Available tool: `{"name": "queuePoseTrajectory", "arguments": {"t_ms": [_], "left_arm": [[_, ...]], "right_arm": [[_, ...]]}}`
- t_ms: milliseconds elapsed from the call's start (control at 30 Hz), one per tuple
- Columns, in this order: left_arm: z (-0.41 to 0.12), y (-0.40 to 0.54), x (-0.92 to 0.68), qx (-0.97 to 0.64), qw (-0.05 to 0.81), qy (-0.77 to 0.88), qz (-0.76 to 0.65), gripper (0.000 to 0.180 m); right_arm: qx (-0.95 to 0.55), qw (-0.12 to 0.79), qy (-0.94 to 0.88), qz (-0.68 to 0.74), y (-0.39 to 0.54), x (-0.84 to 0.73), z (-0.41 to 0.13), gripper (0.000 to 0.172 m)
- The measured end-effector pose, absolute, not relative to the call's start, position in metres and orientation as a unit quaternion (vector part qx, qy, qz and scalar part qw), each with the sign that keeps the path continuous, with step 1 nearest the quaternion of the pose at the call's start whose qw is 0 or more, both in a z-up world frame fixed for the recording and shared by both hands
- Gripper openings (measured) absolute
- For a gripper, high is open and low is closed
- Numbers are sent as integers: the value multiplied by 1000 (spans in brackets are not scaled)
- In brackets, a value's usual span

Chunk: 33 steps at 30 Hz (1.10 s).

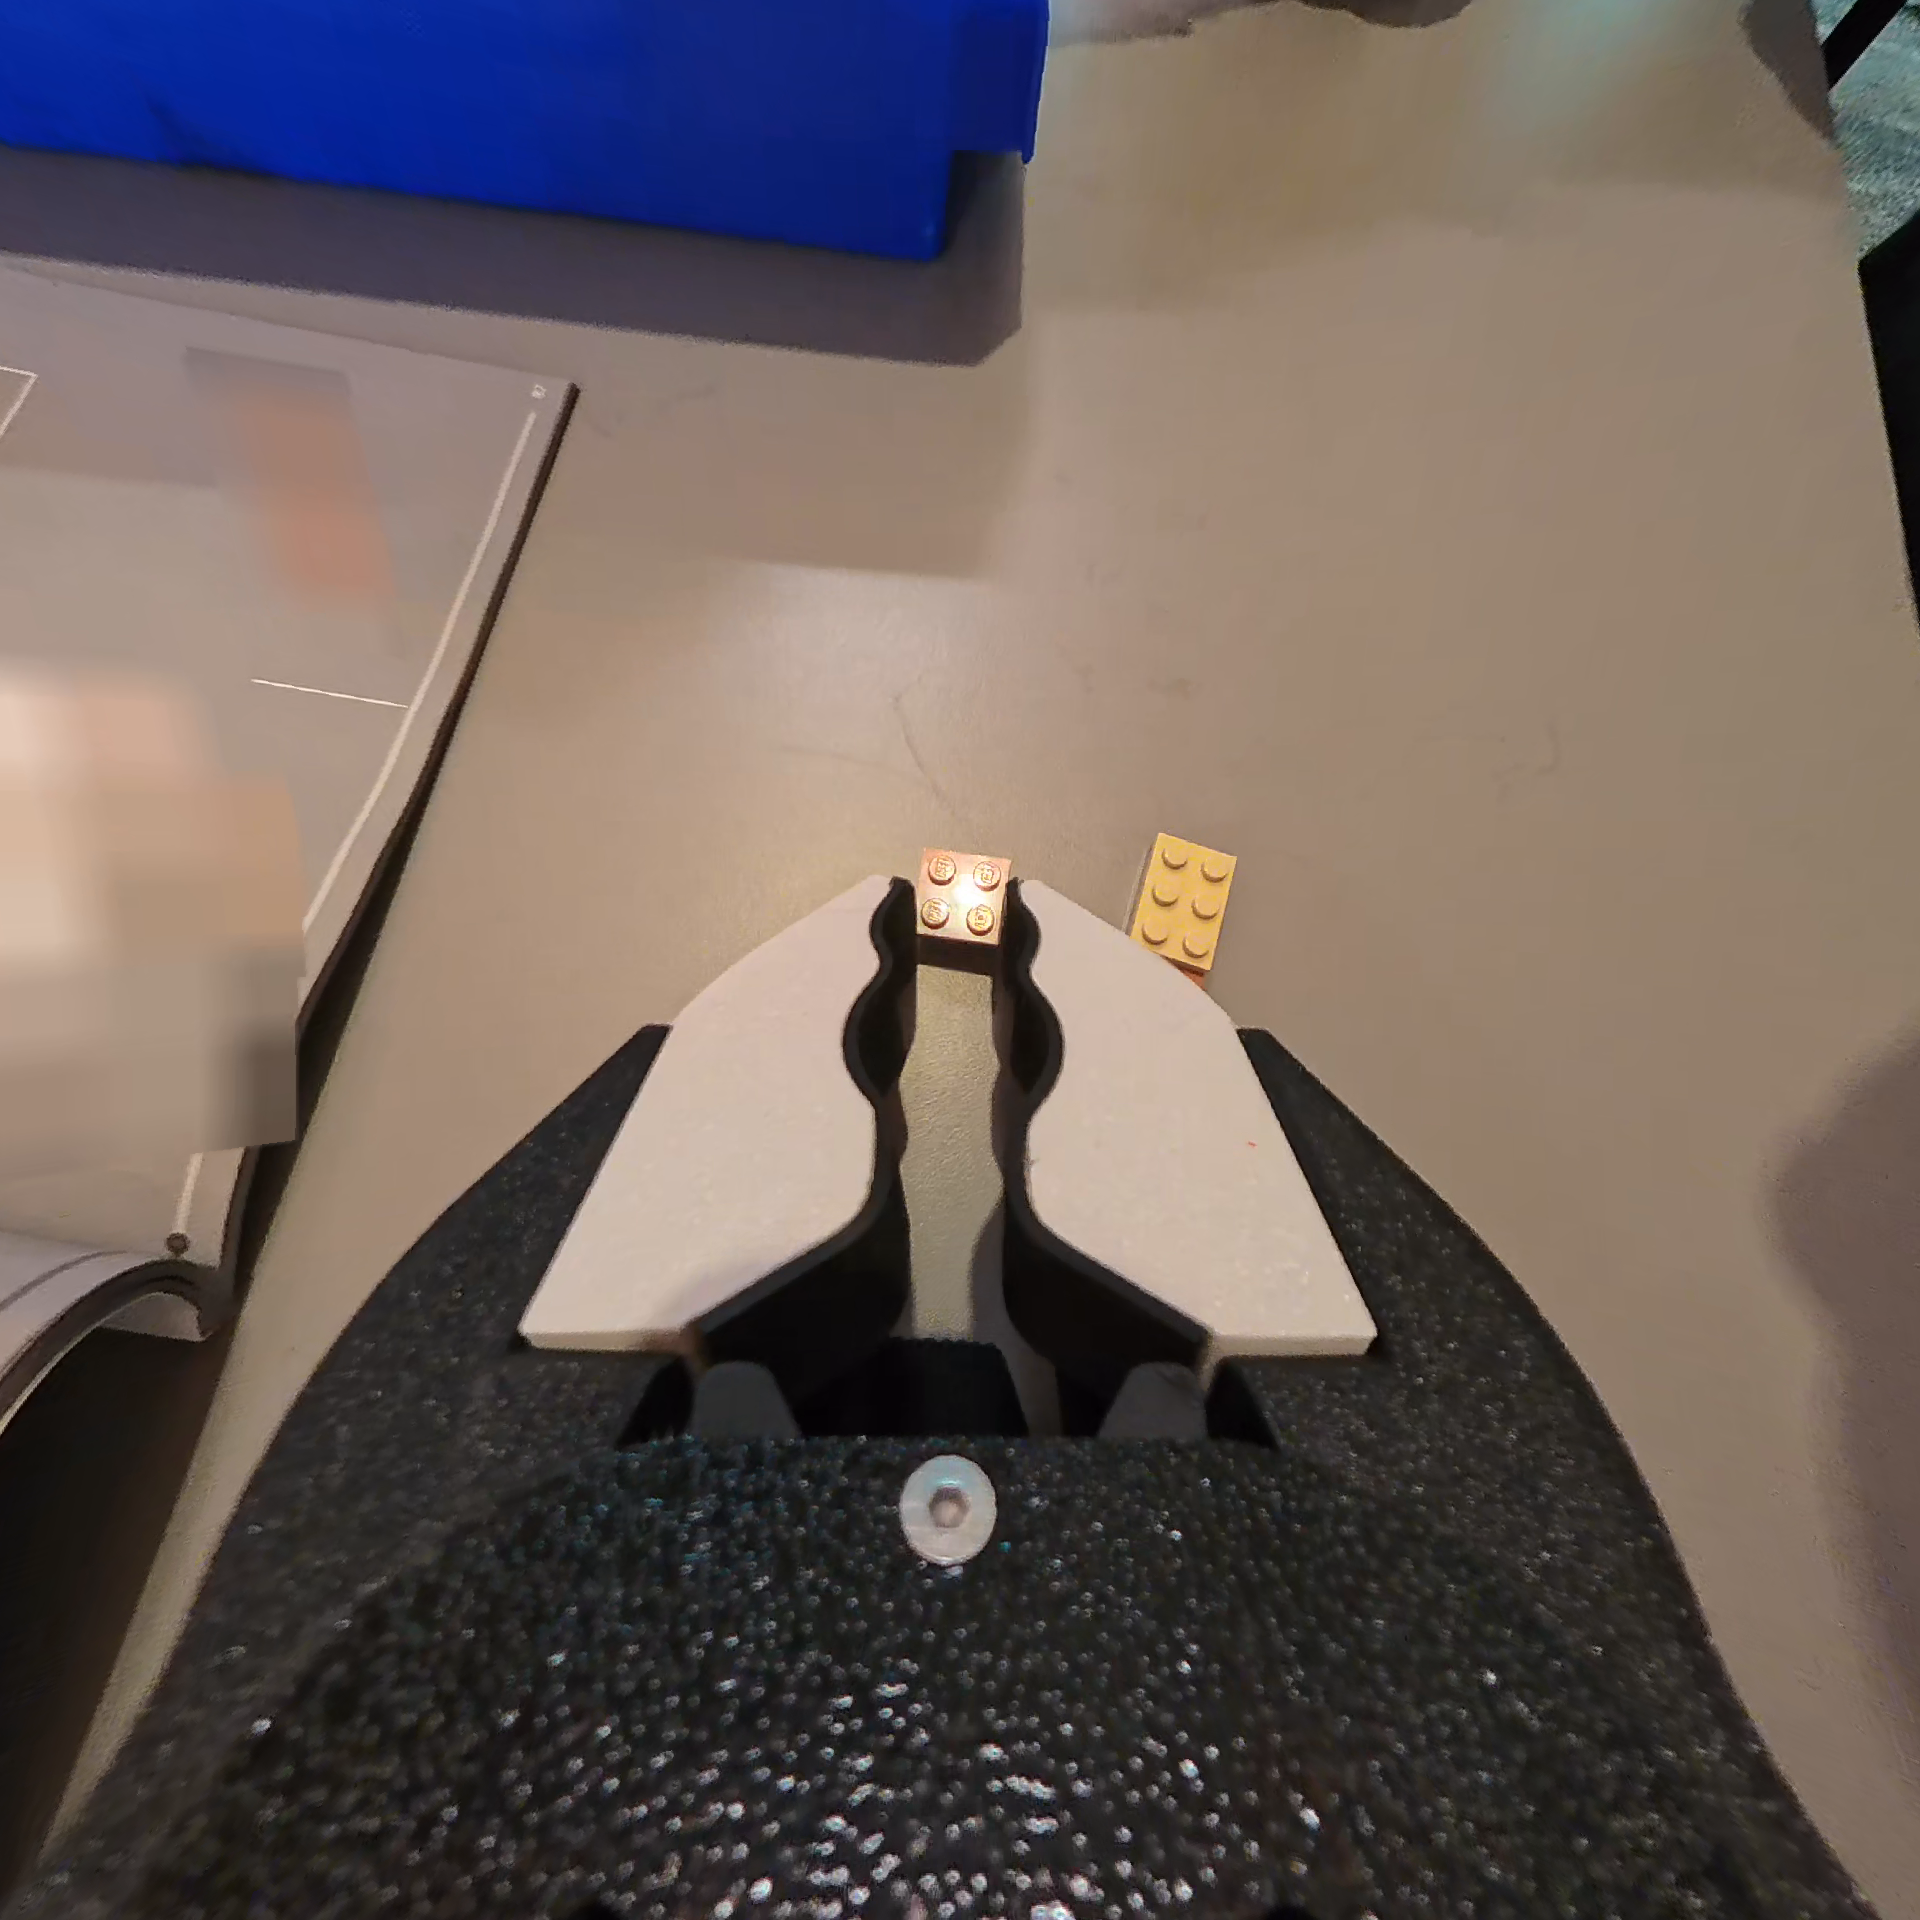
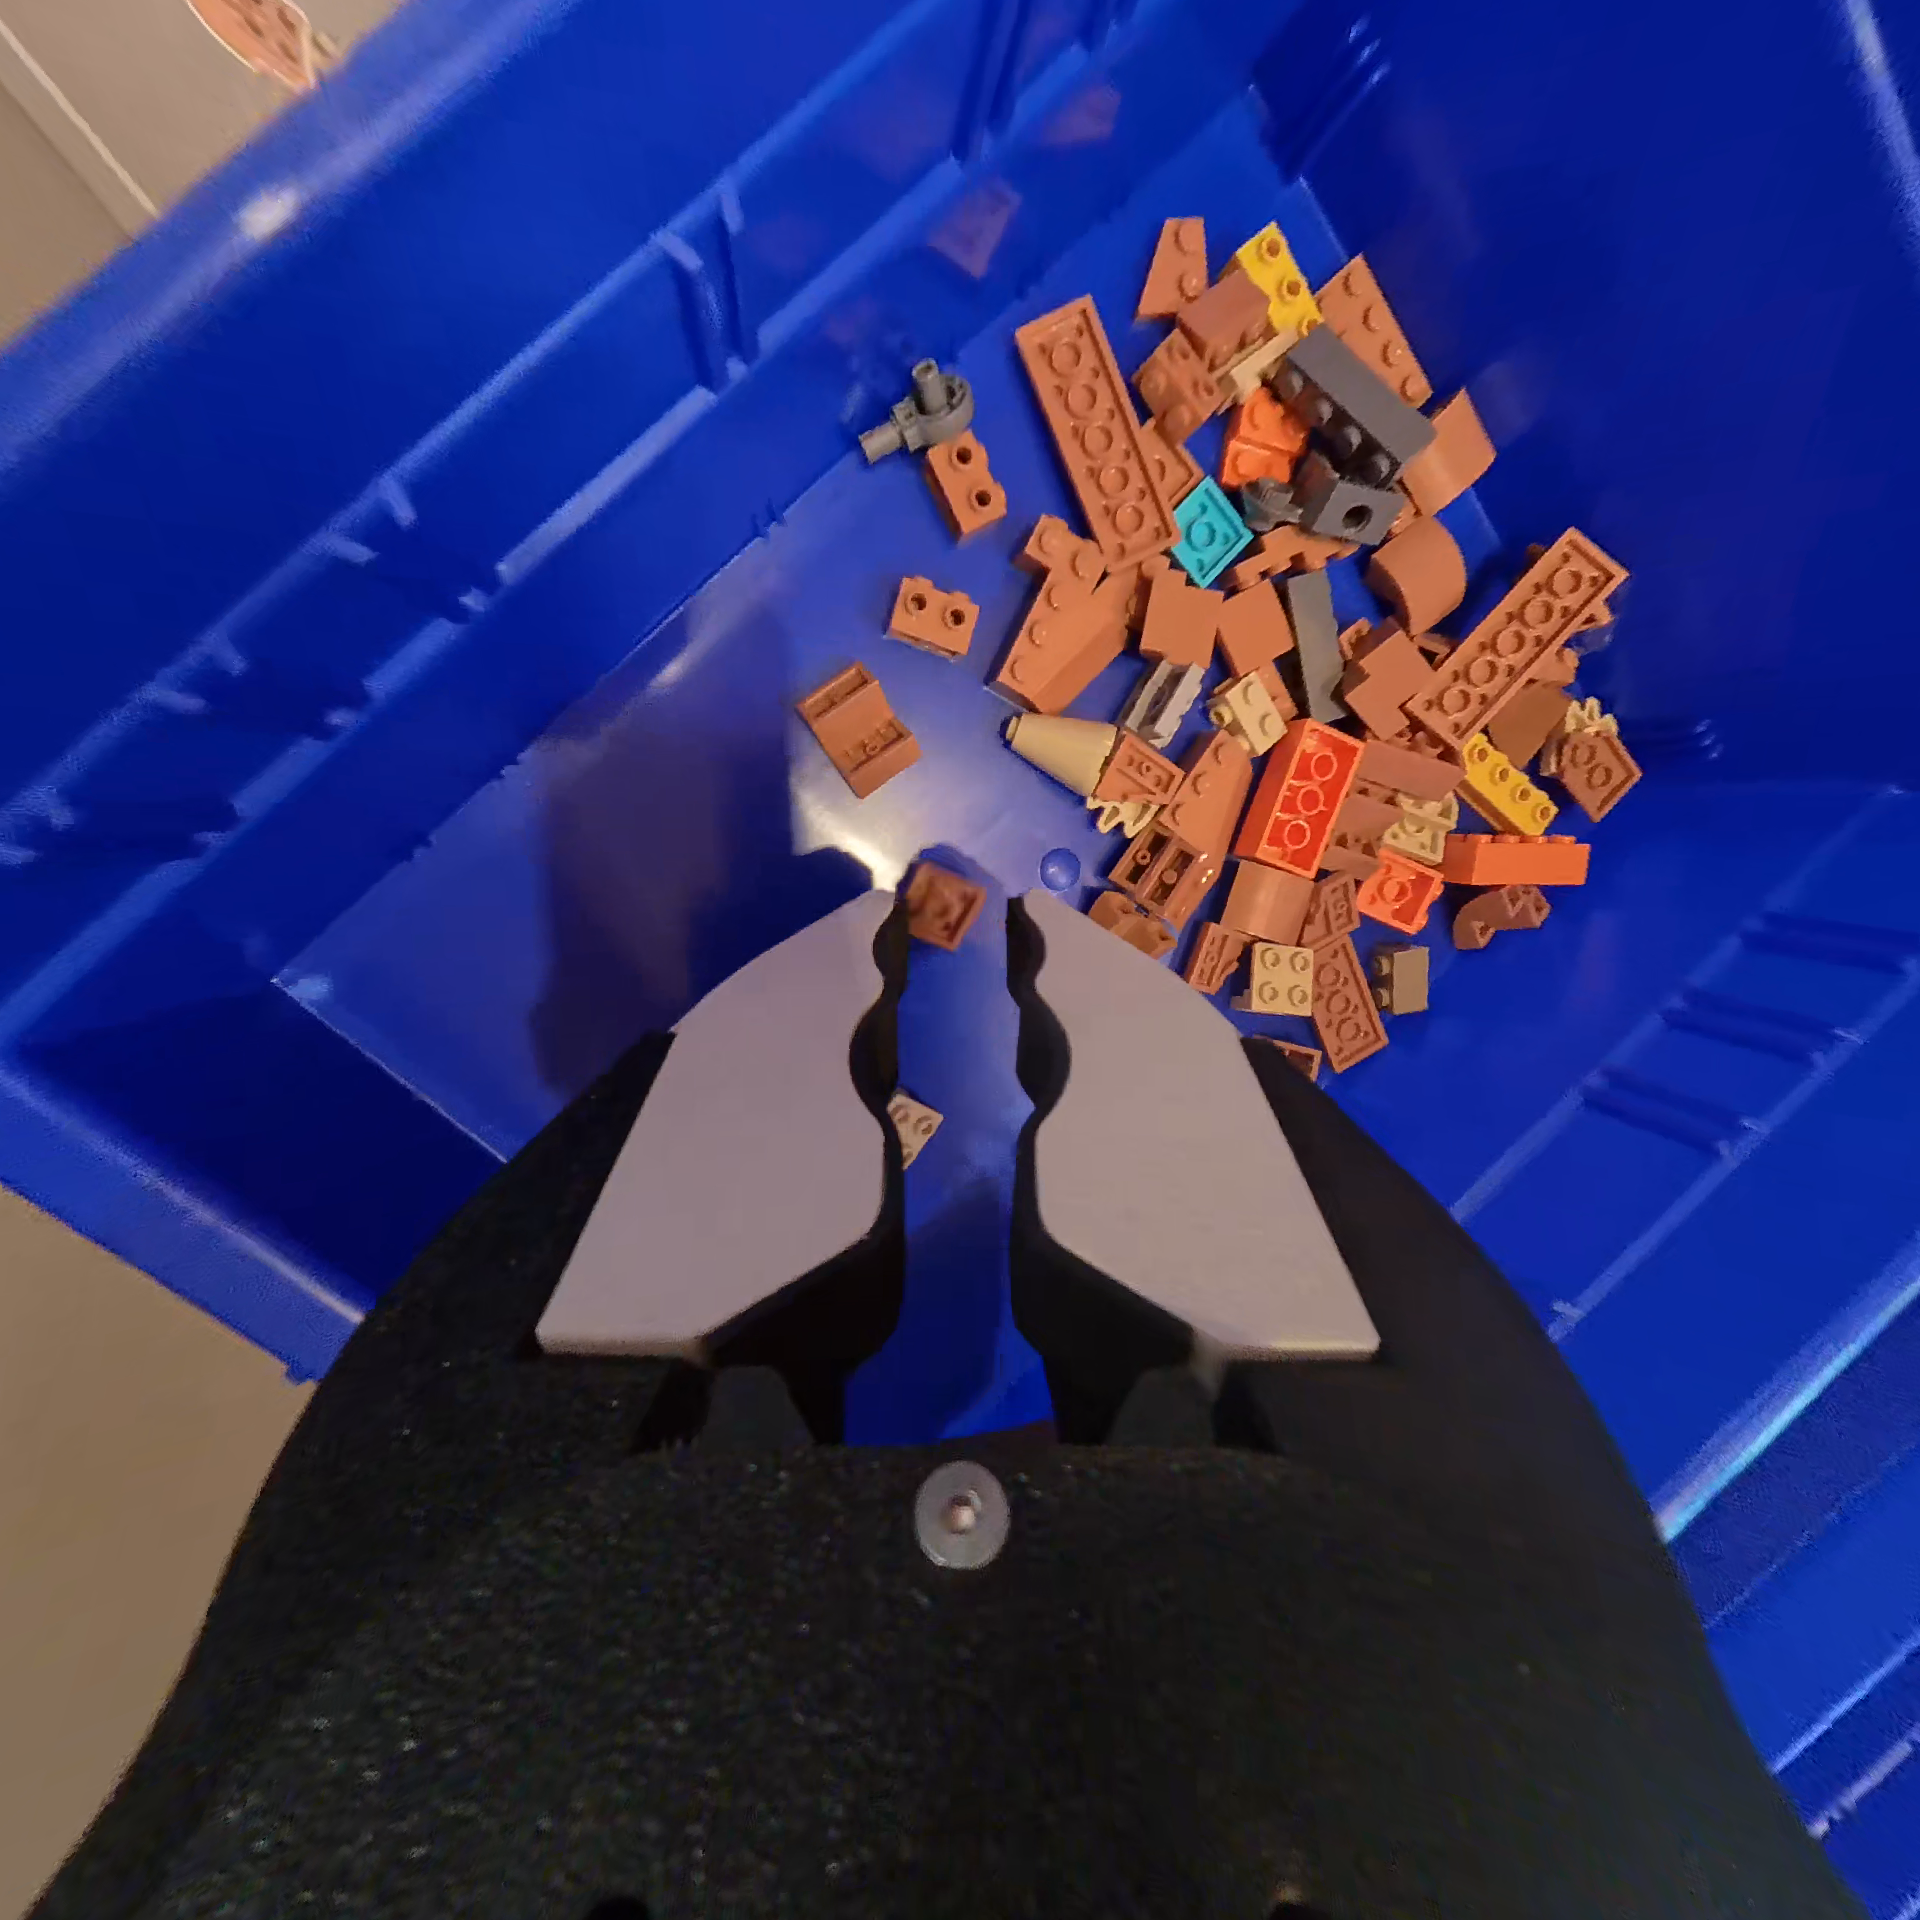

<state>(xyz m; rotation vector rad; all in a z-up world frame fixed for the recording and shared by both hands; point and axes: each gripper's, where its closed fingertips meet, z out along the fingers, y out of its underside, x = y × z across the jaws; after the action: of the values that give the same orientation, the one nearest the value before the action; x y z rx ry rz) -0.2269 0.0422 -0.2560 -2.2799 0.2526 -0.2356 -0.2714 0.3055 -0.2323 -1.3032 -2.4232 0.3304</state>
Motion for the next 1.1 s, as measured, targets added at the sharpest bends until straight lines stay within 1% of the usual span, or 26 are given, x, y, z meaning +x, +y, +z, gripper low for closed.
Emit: {"name": "queuePoseTrajectory", "arguments": {"t_ms": [100,200,267,367,433,500,600,733,1000,1033,1100], "left_arm": [[-254,43,-228,-901,412,95,-98,15],[-246,44,-229,-891,433,83,-109,15],[-233,48,-232,-870,472,66,-125,16],[-196,52,-227,-805,561,45,-189,15],[-185,52,-223,-776,585,34,-234,15],[-181,52,-219,-764,589,30,-263,15],[-174,52,-211,-744,596,25,-303,15],[-174,52,-202,-738,585,25,-336,15],[-176,53,-191,-742,568,31,-355,16],[-177,54,-190,-743,566,32,-355,16],[-177,54,-187,-745,563,34,-357,16]], "right_arm": [[-455,204,-857,131,301,-265,-217,24],[-426,250,-855,158,287,-257,-189,24],[-388,288,-857,180,266,-247,-164,24],[-296,337,-865,226,215,-229,-132,20],[-236,355,-871,245,181,-217,-122,19],[-180,350,-881,263,149,-209,-123,19],[-99,326,-896,285,107,-198,-138,21],[-3,343,-902,263,77,-197,-161,25],[42,339,-904,258,52,-196,-180,26],[43,340,-903,259,50,-196,-181,25],[44,345,-900,263,47,-196,-182,14]]}}
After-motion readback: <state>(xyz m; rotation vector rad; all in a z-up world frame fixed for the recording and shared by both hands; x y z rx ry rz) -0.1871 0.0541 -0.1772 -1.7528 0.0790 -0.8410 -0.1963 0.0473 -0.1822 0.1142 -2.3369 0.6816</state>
